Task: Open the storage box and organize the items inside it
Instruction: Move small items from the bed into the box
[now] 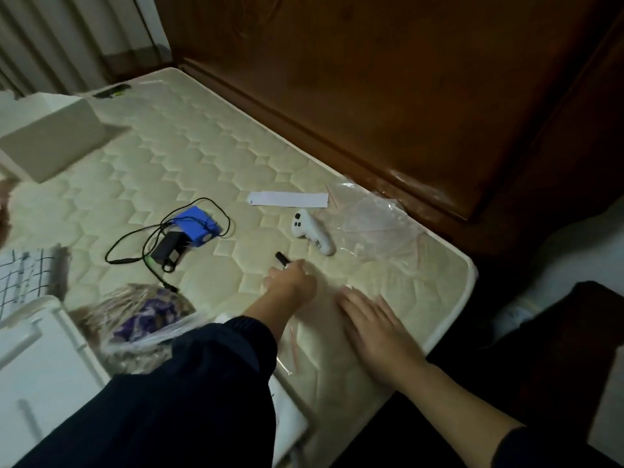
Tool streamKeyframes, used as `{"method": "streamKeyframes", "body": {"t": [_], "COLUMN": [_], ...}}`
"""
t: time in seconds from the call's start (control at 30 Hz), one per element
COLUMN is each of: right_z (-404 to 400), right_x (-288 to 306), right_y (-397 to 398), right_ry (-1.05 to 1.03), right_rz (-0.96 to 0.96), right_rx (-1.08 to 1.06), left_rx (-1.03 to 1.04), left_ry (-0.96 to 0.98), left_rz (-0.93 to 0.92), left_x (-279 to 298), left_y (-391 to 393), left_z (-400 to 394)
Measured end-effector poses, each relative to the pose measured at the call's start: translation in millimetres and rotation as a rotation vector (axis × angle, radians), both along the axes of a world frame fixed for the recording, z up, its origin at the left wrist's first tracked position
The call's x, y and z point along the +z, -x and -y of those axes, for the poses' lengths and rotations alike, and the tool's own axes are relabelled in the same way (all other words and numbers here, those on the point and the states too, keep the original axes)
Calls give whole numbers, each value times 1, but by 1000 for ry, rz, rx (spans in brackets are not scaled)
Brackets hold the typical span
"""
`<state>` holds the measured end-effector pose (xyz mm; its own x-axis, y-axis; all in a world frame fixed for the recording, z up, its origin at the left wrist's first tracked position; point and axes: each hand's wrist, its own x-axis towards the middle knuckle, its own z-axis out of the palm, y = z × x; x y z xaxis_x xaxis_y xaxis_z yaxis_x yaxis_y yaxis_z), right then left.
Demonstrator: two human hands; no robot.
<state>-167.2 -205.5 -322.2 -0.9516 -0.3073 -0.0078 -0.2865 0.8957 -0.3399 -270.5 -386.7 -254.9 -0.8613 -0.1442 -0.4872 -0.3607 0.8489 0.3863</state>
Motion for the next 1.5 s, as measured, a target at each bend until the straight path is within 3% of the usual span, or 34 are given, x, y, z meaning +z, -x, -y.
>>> {"method": "streamKeyframes", "body": {"t": [0.1, 0.3, 0.47, 0.57, 0.67, 0.77, 0.97, 1.13, 1.3, 1.5], "right_z": [6, -2, -1, 0, 3, 0, -28, -96, -171, -234], "right_x": [-6, -8, 5, 25, 55, 97, 189, 247, 287, 307], "right_y": [-3, -2, -10, -22, -36, -48, -83, -144, -231, -331], "right_ry": [-7, 335, 564, 697, 818, 986, 1284, 1241, 1073, 1000], "right_rz": [-67, -228, -160, -65, -39, -18, -73, -284, -412, -423], "right_rx": [-64, -143, -382, -473, -602, -748, -798, -890, -999, -1192], "left_rx": [-11, 13, -68, 1, 55, 71, 140, 20, -69, -460], "left_ry": [93, 29, 23, -15, -186, -512, -1032, -1130, -1219, -1159], "left_rz": [-61, -83, -104, -77, -83, -106, -124, -22, 73, 213], "left_x": [-9, -11, -1, 19, 46, 79, 152, 191, 221, 223], "left_y": [8, 0, -18, -30, -44, -63, -118, -169, -233, -307], "left_z": [-2, -4, -8, -11, -21, -37, -77, -135, -223, -312]}}
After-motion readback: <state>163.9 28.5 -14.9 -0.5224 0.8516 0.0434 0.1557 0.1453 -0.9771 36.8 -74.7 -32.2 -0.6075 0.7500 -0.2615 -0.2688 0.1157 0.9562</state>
